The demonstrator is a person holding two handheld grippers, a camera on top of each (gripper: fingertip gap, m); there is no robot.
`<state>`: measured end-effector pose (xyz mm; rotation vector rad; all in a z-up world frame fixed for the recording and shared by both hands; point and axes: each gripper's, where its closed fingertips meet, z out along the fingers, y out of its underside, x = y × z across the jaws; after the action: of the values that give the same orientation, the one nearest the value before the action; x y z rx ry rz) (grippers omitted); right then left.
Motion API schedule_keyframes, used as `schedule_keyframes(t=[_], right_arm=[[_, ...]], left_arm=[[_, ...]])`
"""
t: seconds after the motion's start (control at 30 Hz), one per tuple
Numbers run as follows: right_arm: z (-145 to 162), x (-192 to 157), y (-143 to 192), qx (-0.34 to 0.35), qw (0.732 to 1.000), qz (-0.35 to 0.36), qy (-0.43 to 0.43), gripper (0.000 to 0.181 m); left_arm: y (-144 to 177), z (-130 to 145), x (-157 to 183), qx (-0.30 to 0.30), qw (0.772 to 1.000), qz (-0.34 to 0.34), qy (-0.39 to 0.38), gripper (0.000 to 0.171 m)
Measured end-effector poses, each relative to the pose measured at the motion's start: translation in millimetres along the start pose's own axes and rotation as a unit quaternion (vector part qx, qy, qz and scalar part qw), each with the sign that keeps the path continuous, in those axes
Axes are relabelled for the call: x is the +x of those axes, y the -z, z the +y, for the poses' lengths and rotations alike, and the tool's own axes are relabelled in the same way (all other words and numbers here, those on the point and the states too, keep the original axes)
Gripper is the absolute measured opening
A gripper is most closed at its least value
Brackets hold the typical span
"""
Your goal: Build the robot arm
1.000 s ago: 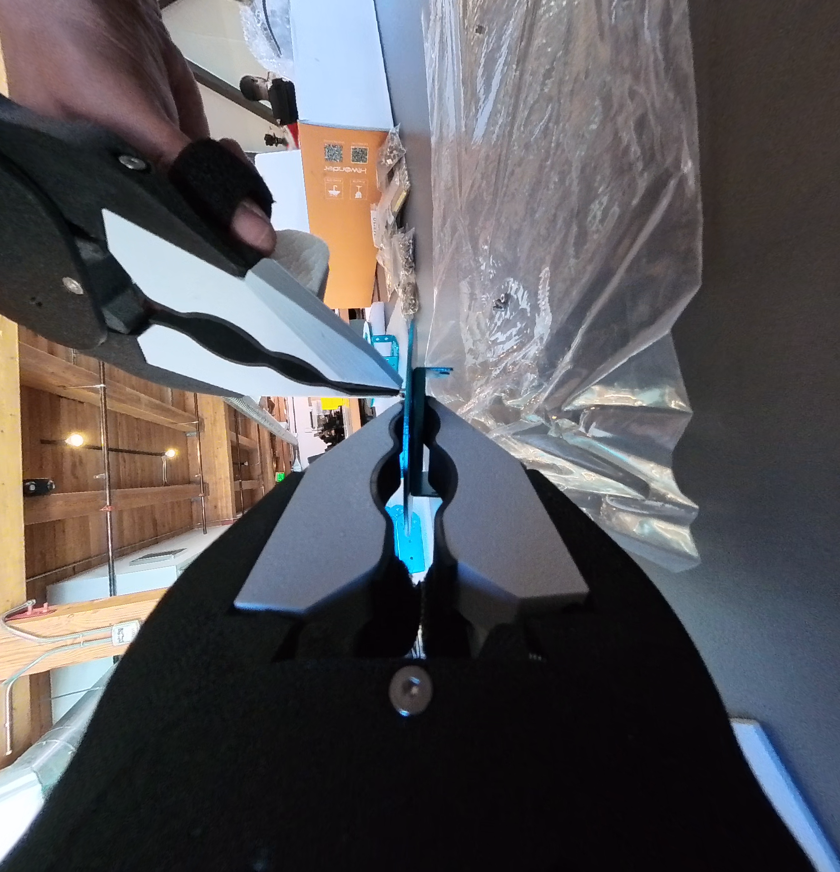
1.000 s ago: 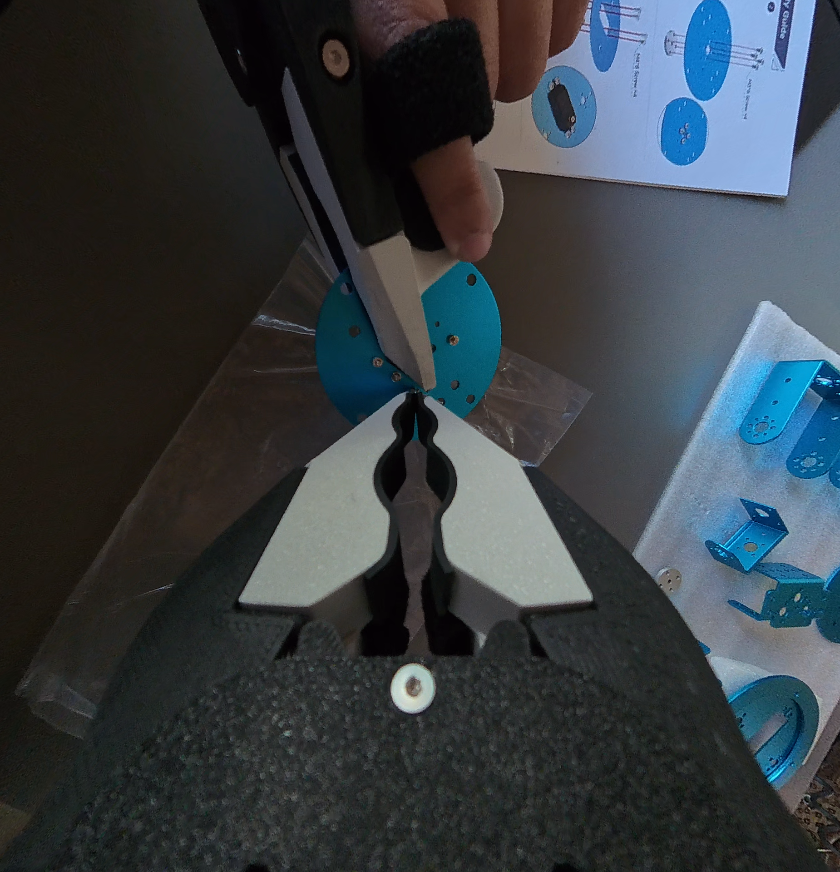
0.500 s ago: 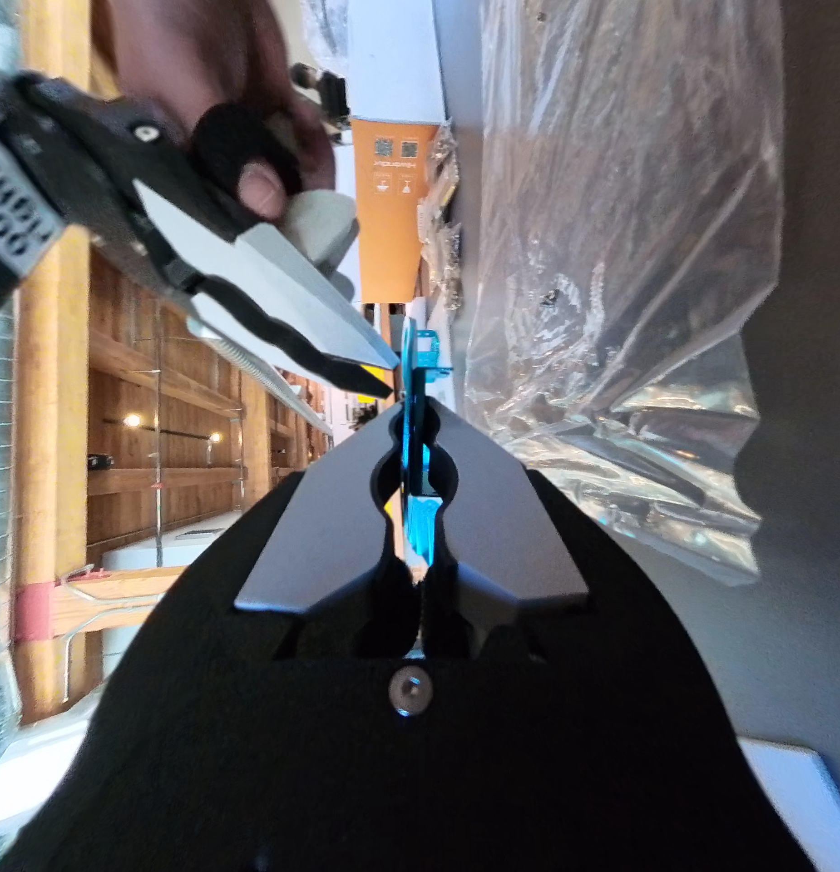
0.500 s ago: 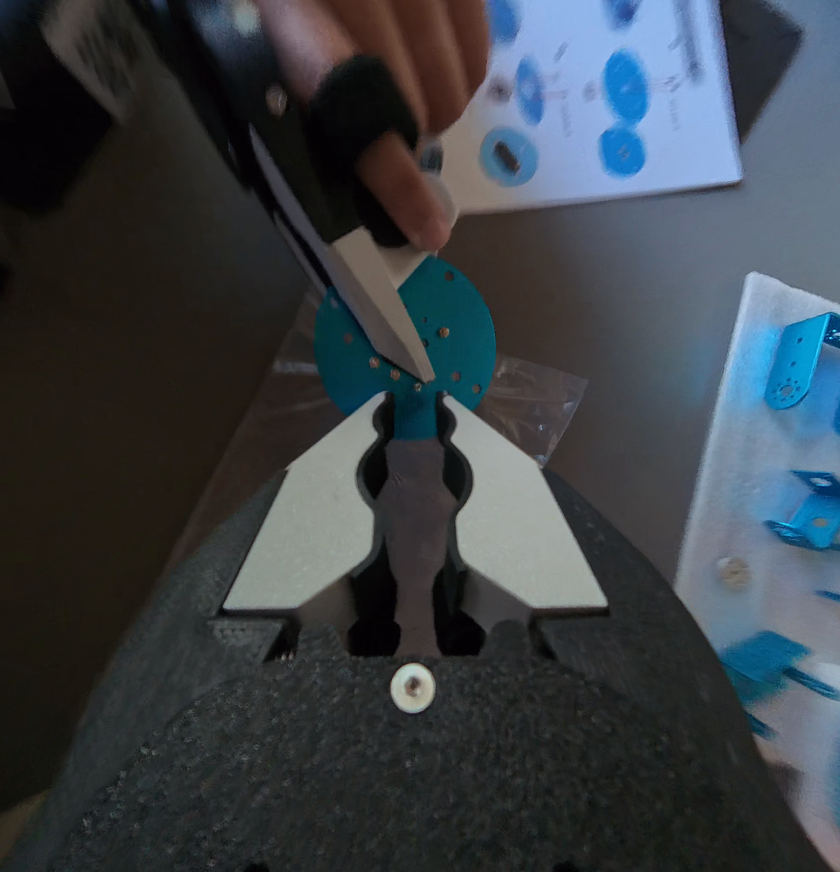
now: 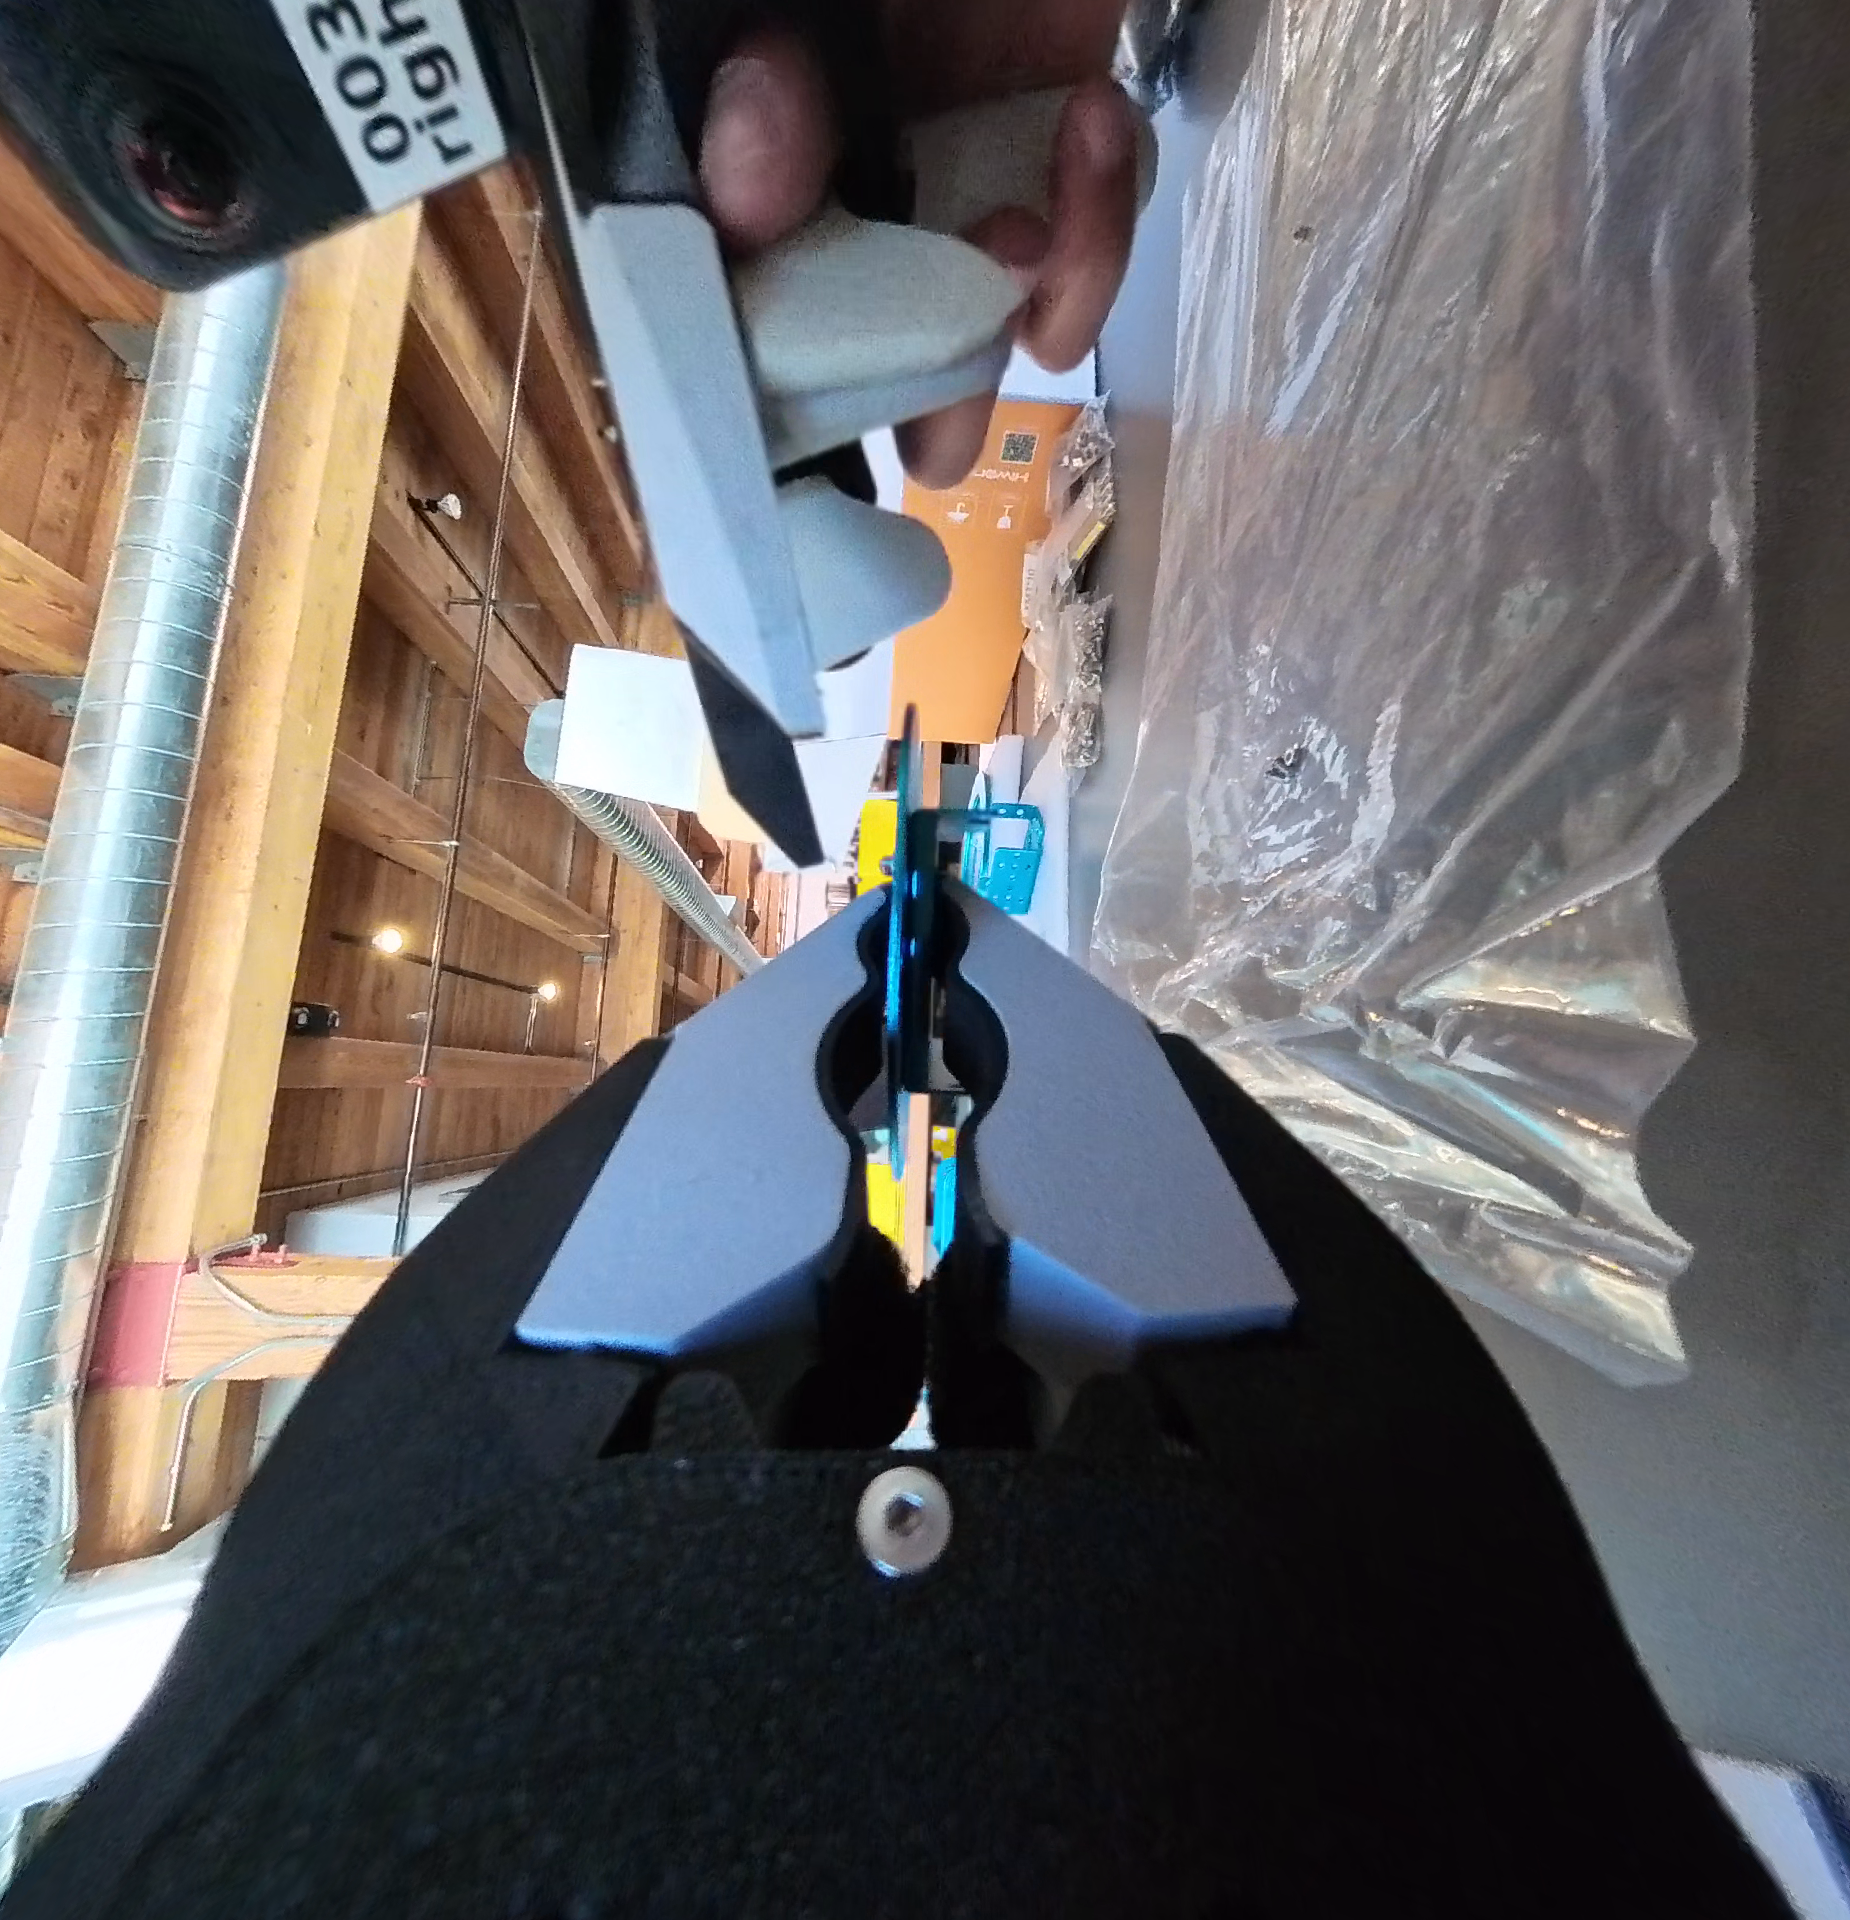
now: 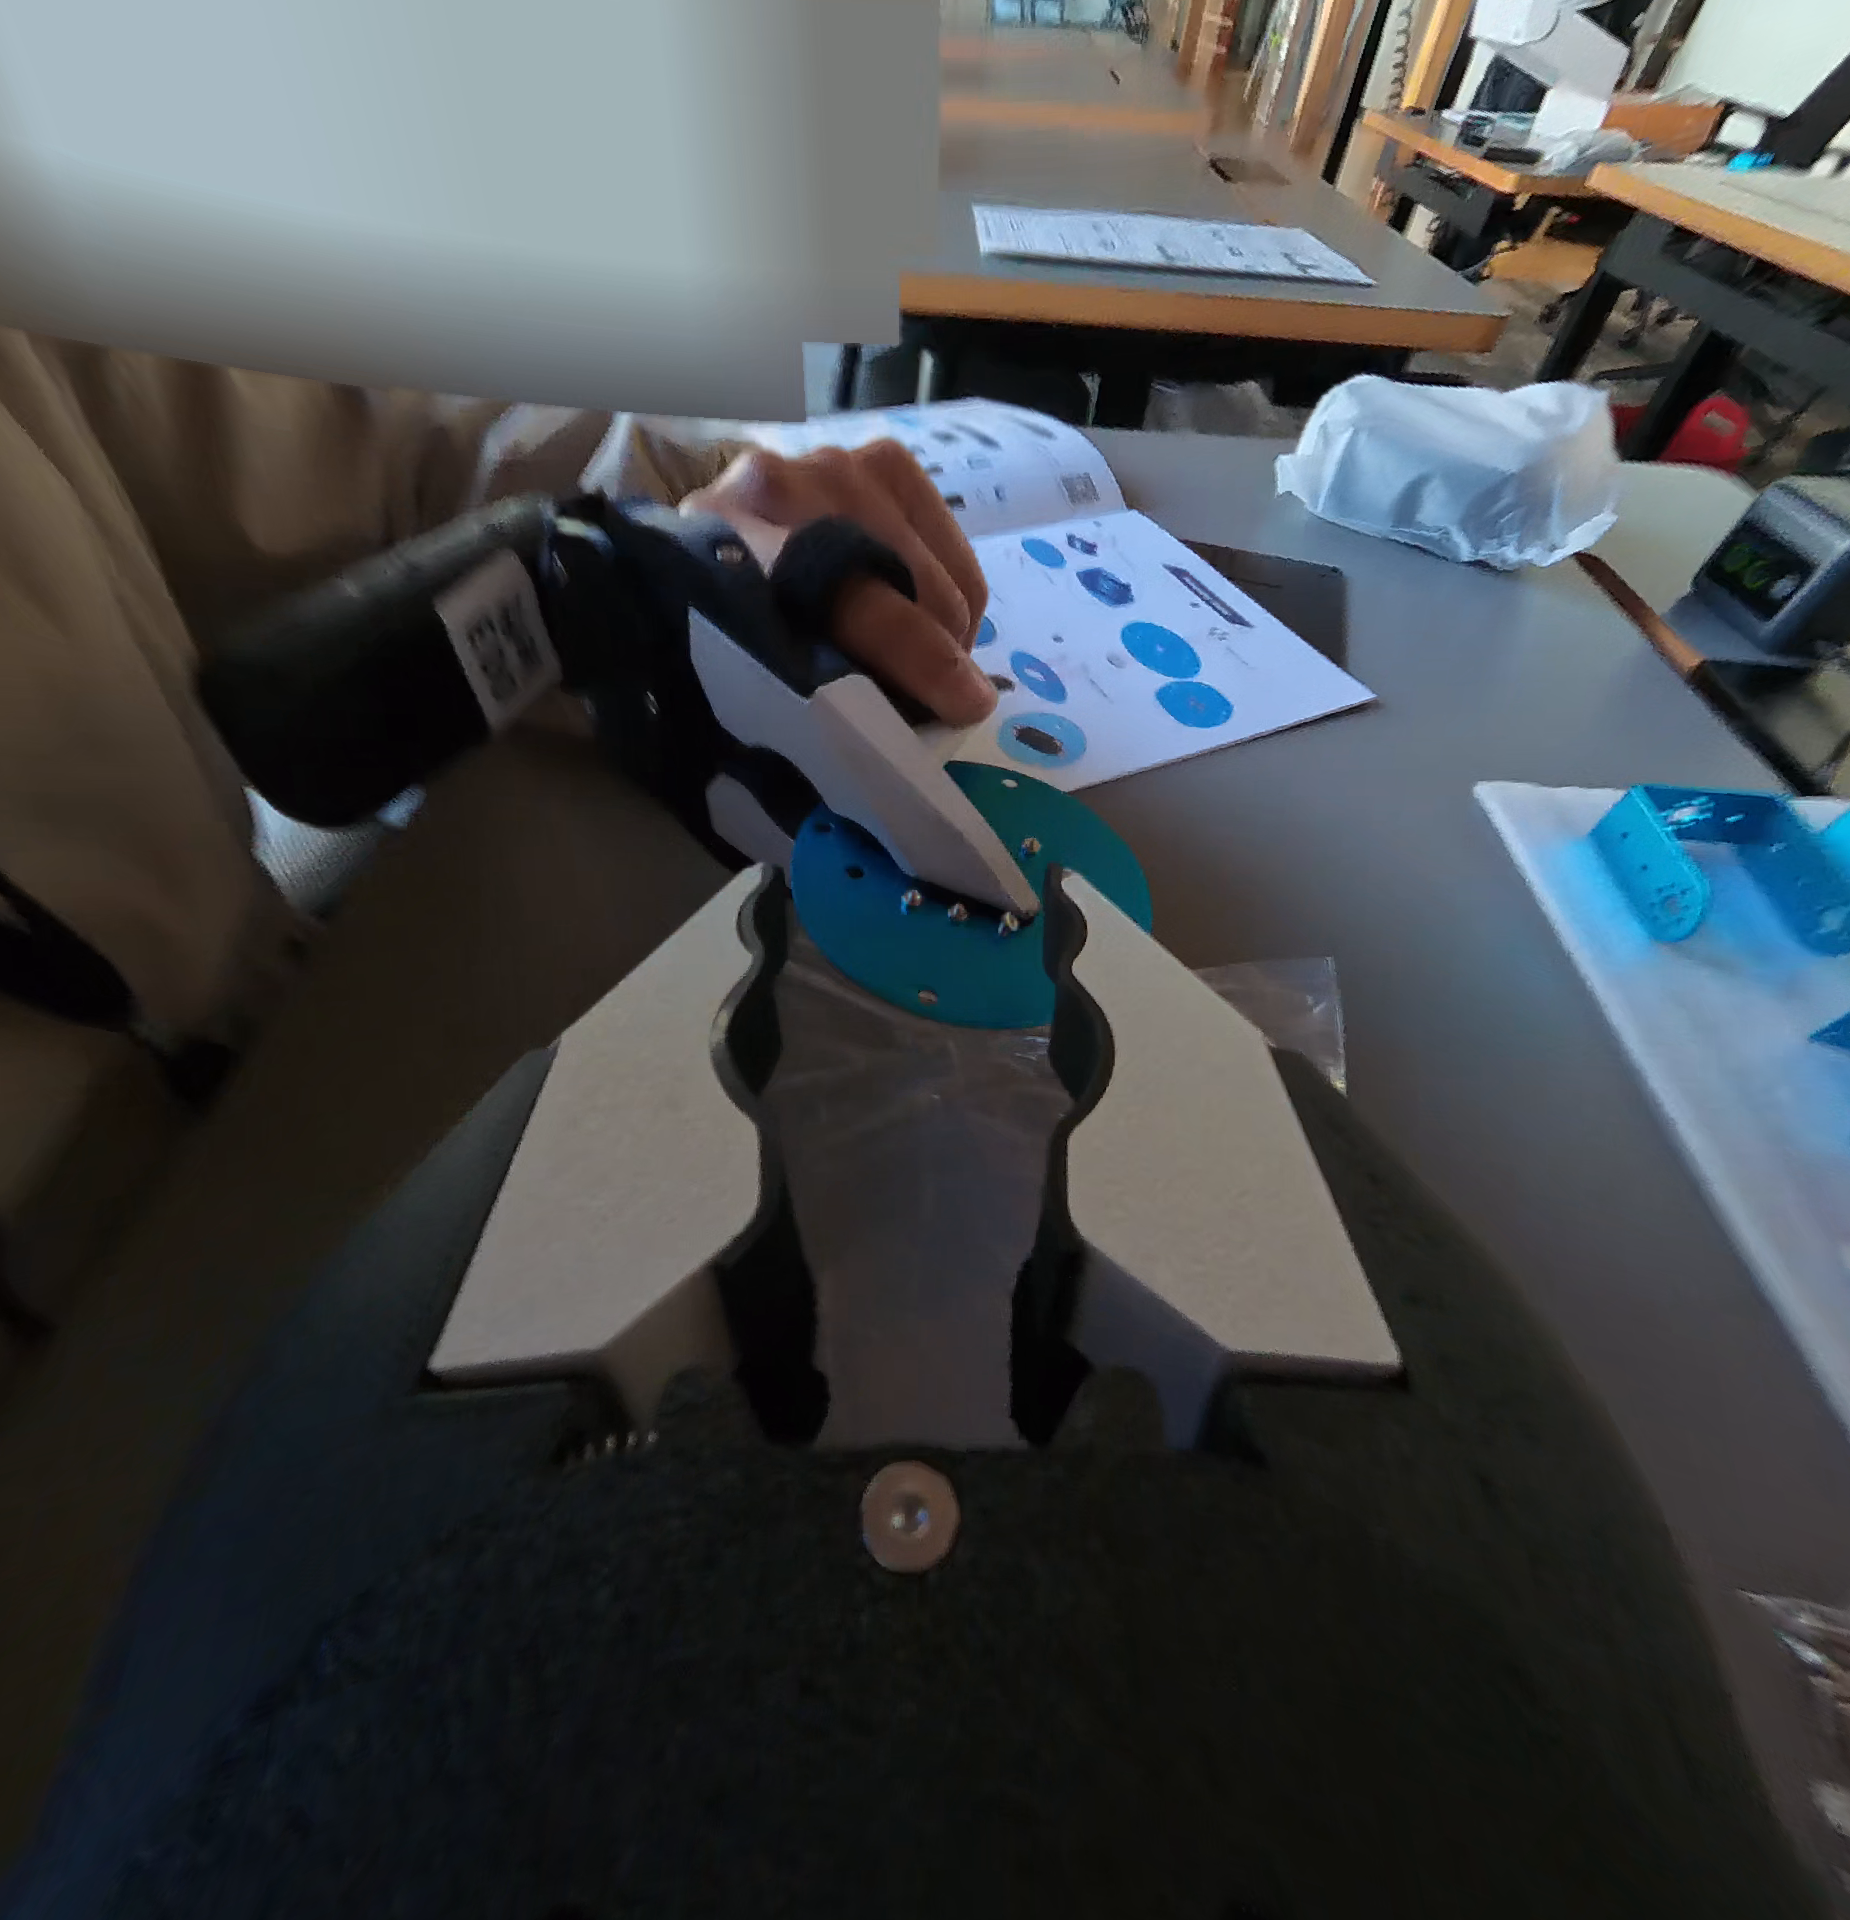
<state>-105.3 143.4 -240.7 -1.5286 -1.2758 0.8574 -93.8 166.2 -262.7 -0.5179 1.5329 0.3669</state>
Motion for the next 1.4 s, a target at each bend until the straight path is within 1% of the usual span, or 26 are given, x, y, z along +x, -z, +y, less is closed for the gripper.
schedule_keyframes(t=[0.1, 0.23, 0.3, 0.37, 0.47, 0.53, 0.6, 0.67, 0.8, 1.1, 1.4], right_arm=[[9, -2, -3, -0.032, 0.999, 0.004, 0.020, 0.050], [18, -3, -7, -0.053, 0.998, 0.010, 0.043, 0.054], [17, -5, -8, -0.051, 0.996, 0.016, 0.068, 0.056], [22, -4, -9, -0.073, 0.991, 0.030, 0.104, 0.060], [30, -2, -8, -0.109, 0.974, 0.071, 0.186, 0.059], [34, 2, -5, -0.128, 0.955, 0.113, 0.241, 0.057], [35, 6, -5, -0.139, 0.933, 0.148, 0.297, 0.052], [36, 5, -7, -0.149, 0.921, 0.158, 0.324, 0.049], [34, 5, -8, -0.147, 0.907, 0.177, 0.354, 0.040], [28, 5, -7, -0.134, 0.915, 0.177, 0.337, 0.029], [31, 4, -9, -0.136, 0.916, 0.175, 0.335, 0.025]], left_arm=[[-1, 1, 3, -0.002, 1.000, 0.006, 0.001, 0.001], [-1, 2, 4, -0.004, 1.000, 0.010, 0.000, 0.001], [-1, 2, 5, -0.003, 1.000, 0.011, 0.001, 0.001], [-1, 2, 6, -0.002, 1.000, 0.015, 0.001, 0.001], [-1, 0, 8, 0.003, 1.000, 0.023, 0.008, 0.001], [0, -1, 7, 0.008, 0.999, 0.027, 0.017, 0.001], [1, -2, 7, 0.011, 0.999, 0.031, 0.024, 0.001], [1, -3, 7, 0.013, 0.999, 0.033, 0.026, 0.001], [1, -5, 10, 0.013, 0.999, 0.034, 0.012, 0.001], [2, -8, 11, 0.016, 0.999, 0.030, -0.002, 0.001], [2, -9, 12, 0.017, 0.999, 0.032, -0.002, 0.001]])
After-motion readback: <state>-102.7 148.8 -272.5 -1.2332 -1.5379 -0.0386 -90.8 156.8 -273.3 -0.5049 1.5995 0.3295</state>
